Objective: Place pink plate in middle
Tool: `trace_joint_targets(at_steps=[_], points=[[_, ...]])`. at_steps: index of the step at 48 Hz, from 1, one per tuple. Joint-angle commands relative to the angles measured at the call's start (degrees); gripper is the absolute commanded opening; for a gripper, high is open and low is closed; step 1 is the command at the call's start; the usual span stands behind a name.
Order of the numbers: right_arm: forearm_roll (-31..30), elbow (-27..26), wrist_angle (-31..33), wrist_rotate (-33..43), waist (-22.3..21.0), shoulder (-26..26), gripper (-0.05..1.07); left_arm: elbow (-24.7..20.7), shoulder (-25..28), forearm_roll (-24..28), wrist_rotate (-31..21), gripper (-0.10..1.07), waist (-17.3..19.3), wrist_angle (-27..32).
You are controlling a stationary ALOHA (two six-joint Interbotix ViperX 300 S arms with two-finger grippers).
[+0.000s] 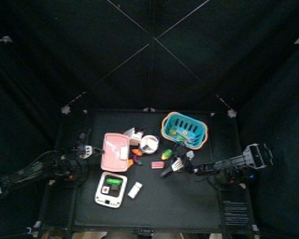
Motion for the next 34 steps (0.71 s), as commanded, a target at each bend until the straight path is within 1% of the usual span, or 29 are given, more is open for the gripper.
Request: trace_joint_targets(at_steps=[1, 4, 10, 15, 22, 30, 34], points=[[-0.18, -1.23, 0.18, -0.09, -0.26, -0.70, 0.62, -1.85, 0.18, -0.79, 0.00, 0.29, -2.46, -0.97], [-0.18, -1.23, 0.18, -0.09, -0.26, -0.70, 0.62, -1.85, 0.18, -0.88, -0.09, 0.29, -3.78, -1.14], [-0.18, -1.23, 0.18, 0.00, -0.26, -0.70, 0.62, -1.49, 0.18, -1.23, -0.18, 0.29, -5.01, -1.32], [-0.18, -1.23, 0.09, 0.00, -0.26, -0.70, 0.62, -1.41, 0.18, -2.02, -0.18, 0.29, -5.71, -1.49], [-0.18, -1.05, 0.18, 0.00, -0.26, -0.70, 0.62, -1.41, 0.53, -3.78, -0.09, 0.29, -8.09, -2.20], [-0.18, -1.05, 0.18, 0.00, -0.35, -0.70, 0.62, -1.32, 2.29, -4.39, 0.00, 0.29, -11.51, -6.15], [-0.18, -1.05, 0.18, -0.09, -0.35, -0.70, 0.62, -1.41, 4.31, -4.48, -0.09, 0.29, -14.59, -9.76]])
